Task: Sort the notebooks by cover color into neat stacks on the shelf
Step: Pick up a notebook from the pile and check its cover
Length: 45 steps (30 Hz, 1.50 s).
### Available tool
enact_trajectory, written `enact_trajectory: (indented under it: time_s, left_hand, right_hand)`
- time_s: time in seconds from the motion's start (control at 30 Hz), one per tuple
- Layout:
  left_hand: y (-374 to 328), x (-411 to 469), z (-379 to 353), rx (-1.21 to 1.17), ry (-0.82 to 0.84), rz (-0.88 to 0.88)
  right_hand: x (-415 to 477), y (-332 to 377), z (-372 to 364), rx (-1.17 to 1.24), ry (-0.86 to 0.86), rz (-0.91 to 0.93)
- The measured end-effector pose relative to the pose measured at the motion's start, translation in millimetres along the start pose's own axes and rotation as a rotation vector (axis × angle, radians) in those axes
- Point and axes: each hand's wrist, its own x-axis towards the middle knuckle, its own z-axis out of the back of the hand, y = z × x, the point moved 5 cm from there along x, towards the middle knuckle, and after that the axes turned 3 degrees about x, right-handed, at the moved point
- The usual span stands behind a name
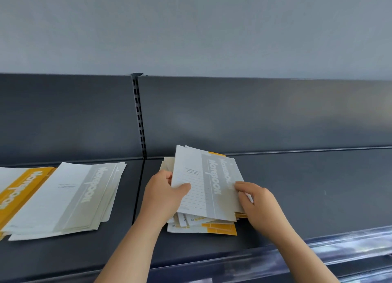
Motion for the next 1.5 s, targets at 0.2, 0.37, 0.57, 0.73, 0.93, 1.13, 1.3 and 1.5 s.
enact_trajectory:
  time_s: [0.2, 0.37, 0.57, 0.73, 0.93, 1.13, 1.3, 1.5]
  left_hand:
    - [-3, -4, -1, 0.049, -0.06, 0.0]
    - [-4, -8, -3, 0.068, -0.109, 0.027]
    - [-8, -10, 1, 0.089, -0.146, -0.045]
    - [-5, -8, 10, 0.09, -0.194, -0.032]
    - [3, -12, 22, 0.021, -0.235, -0.01]
    - [10, -23, 56, -0.222, -0.246, -0.061]
    - [31, -28, 104, -0.216, -0.327, -0.061]
    - [69, -35, 171, -0.123, -0.34, -0.018]
  right_hand:
    - [1, -2, -6, -0.011, 0.012, -0.033]
    - [-7, 13, -5, 0.092, 0.04, 0.001]
    - [-7, 18, -2, 0.083, 0.065, 0.004]
    - [-6, 19, -2, -0.004, 0.065, 0.036]
    - [1, 29, -6, -0.037, 0.036, 0.032]
    - [3, 71, -29, 0.147, 0.093, 0.087]
    - [0, 120, -51, 0.339, 0.064, 0.159]
    - [-2, 182, -101, 0.372, 0.077, 0.217]
